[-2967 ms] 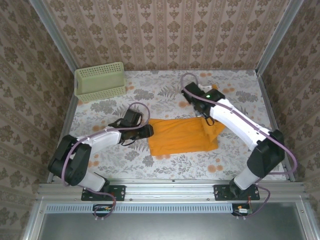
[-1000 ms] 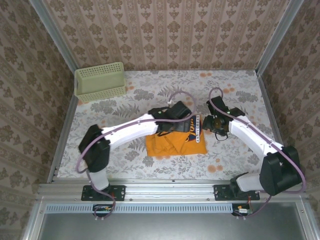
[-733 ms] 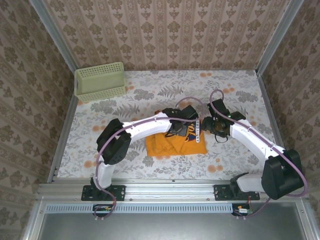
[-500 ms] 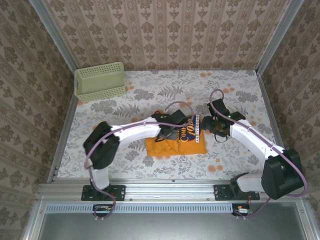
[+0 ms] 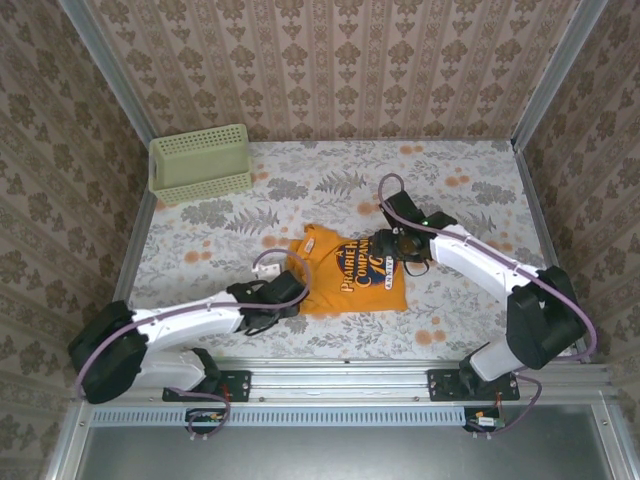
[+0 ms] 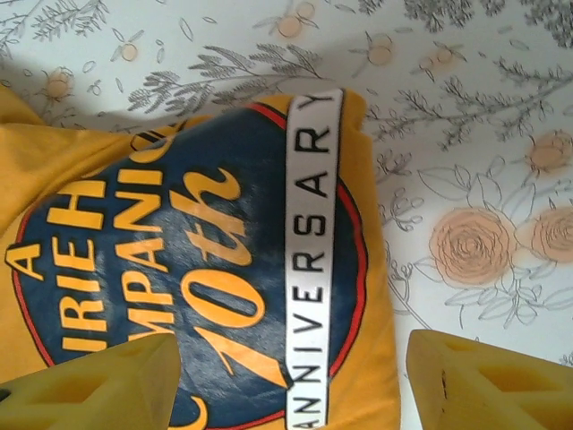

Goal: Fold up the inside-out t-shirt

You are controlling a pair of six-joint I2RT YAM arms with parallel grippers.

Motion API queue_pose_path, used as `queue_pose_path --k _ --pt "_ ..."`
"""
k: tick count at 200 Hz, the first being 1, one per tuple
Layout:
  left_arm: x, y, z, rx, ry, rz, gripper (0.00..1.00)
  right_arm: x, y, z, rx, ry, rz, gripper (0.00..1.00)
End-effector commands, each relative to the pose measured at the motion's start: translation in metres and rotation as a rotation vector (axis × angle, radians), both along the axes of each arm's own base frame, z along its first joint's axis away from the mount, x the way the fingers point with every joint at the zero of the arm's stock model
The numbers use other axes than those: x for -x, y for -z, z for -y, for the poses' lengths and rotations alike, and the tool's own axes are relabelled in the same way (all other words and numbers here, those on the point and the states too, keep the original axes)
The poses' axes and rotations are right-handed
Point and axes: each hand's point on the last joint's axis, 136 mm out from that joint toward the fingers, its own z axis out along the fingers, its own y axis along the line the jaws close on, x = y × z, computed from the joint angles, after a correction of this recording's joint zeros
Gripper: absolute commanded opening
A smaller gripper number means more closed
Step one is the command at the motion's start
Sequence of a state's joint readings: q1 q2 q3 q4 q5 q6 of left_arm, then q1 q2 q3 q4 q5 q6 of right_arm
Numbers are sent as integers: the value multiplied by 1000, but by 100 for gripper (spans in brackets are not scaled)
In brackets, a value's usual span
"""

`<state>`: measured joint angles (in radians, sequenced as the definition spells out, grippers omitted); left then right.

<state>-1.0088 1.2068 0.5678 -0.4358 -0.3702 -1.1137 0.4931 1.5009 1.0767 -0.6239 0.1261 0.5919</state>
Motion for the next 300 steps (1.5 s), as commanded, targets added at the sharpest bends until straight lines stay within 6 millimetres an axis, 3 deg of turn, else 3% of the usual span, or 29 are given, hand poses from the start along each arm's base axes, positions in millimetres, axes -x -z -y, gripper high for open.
queue_pose_path --k 1,14,42,70,91,111,152,173,192,216,249,273,290,300 --pt "-13 -37 -16 43 -113 129 58 -13 -10 -5 48 -41 41 69" --pt "-23 -59 -12 27 -80 176 62 -18 -10 -8 54 -50 40 69" --pt "-48 -105 44 52 107 241 62 -30 -8 -14 68 -68 40 69" --pt "-58 -109 90 126 201 237 61 -43 0 -28 45 -97 26 68" --pt "-58 -86 104 110 223 166 57 -50 15 -34 55 -106 -6 67" --pt "-50 -48 93 54 187 67 49 -55 28 -32 87 -100 -25 66" --pt "-20 18 35 -20 42 -68 27 -53 51 -7 157 -29 -90 65" --pt "-10 35 20 -20 14 -99 23 -42 63 5 160 8 -121 64" --pt "-15 40 16 -18 12 -106 22 -25 74 15 169 49 -159 63" --pt "-38 36 28 14 64 -81 22 5 88 25 146 106 -211 60" --pt "-88 32 42 -3 146 -76 22 58 96 40 90 233 -253 51" --pt "-130 31 69 38 228 -83 23 88 89 23 -20 250 -218 52" --pt "-154 25 93 57 309 -80 27 100 78 2 -56 207 -202 55" --pt "-163 16 102 52 345 -78 32 99 60 -6 -87 179 -170 57"
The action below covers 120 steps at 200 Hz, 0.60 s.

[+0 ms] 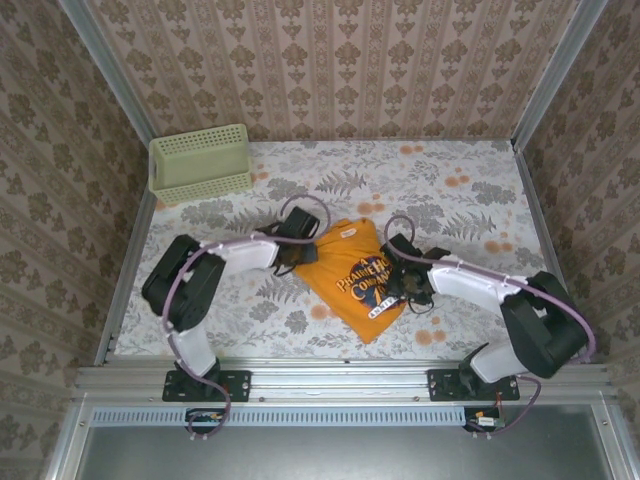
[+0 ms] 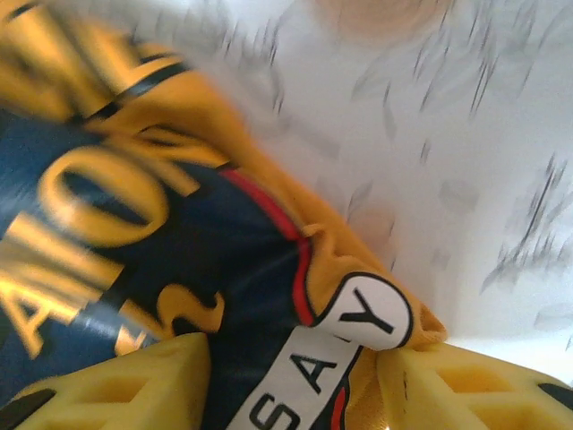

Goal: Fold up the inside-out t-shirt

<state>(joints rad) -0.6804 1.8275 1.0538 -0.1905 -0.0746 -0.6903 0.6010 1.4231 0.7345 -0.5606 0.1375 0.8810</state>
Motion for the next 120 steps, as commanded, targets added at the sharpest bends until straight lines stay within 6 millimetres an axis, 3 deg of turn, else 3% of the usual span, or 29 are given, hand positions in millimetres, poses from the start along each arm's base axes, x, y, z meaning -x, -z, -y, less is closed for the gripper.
queue_pose_path --k 1,25,43,61,94,120 --pt "-11 -4 24 -8 176 -27 32 10 -22 -24 -97 19 21 57" --pt "-15 -38 17 -57 170 28 47 -11 -61 -9 -31 -19 139 68" --pt "0 -59 -2 -125 122 63 58 -41 -79 -4 -68 -44 200 70" --pt "19 -65 -15 -126 74 72 61 -78 -86 -2 -106 -59 220 71" --pt "32 -47 -23 -47 -7 19 63 -146 -70 -7 -87 -95 177 70" --pt "28 -34 -14 25 -15 -11 62 -183 -49 -17 -126 -116 135 70"
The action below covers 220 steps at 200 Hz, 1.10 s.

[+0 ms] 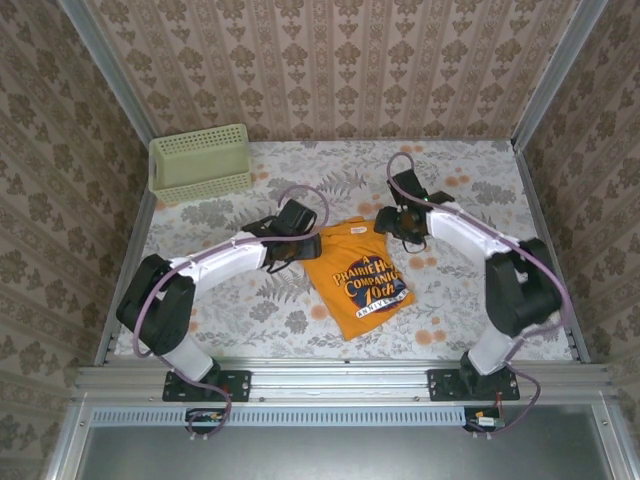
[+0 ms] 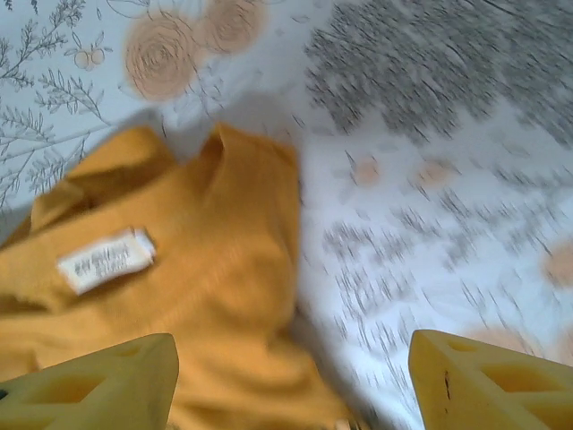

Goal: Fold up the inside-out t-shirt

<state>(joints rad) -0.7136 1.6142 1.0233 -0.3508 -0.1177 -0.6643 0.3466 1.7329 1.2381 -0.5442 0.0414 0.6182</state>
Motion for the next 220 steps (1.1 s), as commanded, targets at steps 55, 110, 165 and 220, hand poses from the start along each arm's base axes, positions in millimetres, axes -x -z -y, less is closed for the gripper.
queue_pose_path --k 55,110,165,220 --pt "-5 45 18 51 8 -111 55 -58 35 -42 -91 -170 -69 50" --pt "-7 54 23 8 59 -108 44 -77 2 -60 -59 -246 -6 3" --pt "-5 44 10 -82 45 -69 43 -68 -12 -33 109 -183 -11 20" --pt "39 -22 42 -142 138 103 57 -44 35 -18 12 -120 -92 46"
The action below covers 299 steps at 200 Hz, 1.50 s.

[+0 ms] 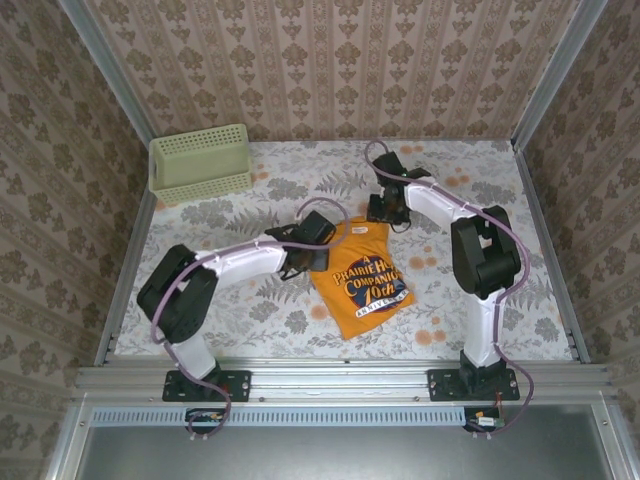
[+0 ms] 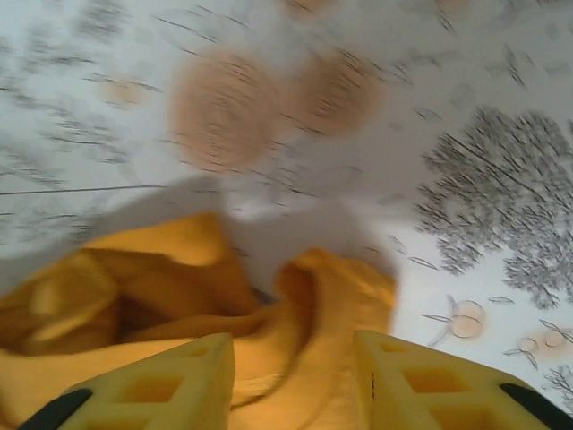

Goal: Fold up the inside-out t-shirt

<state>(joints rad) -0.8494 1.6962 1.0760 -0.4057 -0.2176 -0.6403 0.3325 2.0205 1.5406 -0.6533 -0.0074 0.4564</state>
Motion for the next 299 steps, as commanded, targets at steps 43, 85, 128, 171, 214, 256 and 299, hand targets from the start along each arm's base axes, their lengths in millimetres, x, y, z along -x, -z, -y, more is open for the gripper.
queue_pose_path --k 43,85,128,171,214,256,299 --pt "72 -8 81 96 248 -26 57 4 29 -17 -127 20 -66 49" --pt "103 42 76 43 316 -151 58 -10 27 -24 -134 3 -58 11" --pt "116 66 47 -52 312 -193 58 -31 -15 -12 10 -19 72 0" --pt "127 77 33 -85 308 -202 58 -43 -38 -13 127 -89 152 0" --pt "114 49 40 -46 305 -123 61 -40 -25 -14 140 -106 121 20" --pt "76 -12 38 85 225 -28 71 -30 -55 1 107 -94 150 56" --pt "31 -33 -18 239 -90 -14 85 3 -47 13 59 -62 138 78"
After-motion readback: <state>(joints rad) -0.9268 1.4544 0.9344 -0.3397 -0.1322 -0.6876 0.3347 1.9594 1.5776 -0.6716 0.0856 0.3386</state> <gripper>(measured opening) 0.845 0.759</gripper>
